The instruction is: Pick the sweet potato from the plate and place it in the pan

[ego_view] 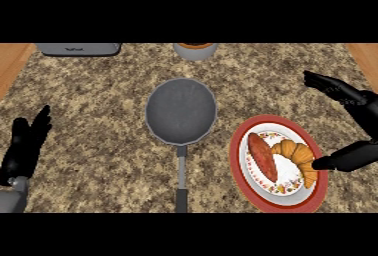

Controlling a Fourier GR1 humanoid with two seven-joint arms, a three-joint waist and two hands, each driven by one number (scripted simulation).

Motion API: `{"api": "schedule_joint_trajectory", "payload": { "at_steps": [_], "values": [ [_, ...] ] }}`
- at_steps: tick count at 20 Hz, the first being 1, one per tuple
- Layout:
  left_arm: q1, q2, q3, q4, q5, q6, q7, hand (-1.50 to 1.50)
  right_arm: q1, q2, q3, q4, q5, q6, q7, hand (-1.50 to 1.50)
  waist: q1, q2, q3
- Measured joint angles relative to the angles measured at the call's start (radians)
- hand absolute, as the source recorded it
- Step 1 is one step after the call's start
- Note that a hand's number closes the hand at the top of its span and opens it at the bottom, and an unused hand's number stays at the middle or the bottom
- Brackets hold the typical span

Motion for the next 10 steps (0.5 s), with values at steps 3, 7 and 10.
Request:
{"api": "schedule_joint_trajectory", "payload": {
  "at_steps": [3,7,10],
  "values": [
    [0.002,-0.005,-0.002,0.010,-0.004,-0.006,-0.009,0.00,-0.059,-0.079,0.047,-0.042,0.088,0.032,0.086,-1.50,0.006,0.001,-0.001],
    [-0.018,-0.011,-0.002,0.016,-0.012,-0.002,0.007,0.00,-0.139,-0.137,0.129,-0.113,0.171,0.090,0.239,-1.50,0.007,0.001,-0.001],
    [-0.033,-0.023,-0.005,0.024,-0.021,0.001,0.007,0.00,-0.184,-0.141,0.204,-0.159,0.245,0.122,0.337,-1.50,0.008,0.001,-0.001]
  ]
}}
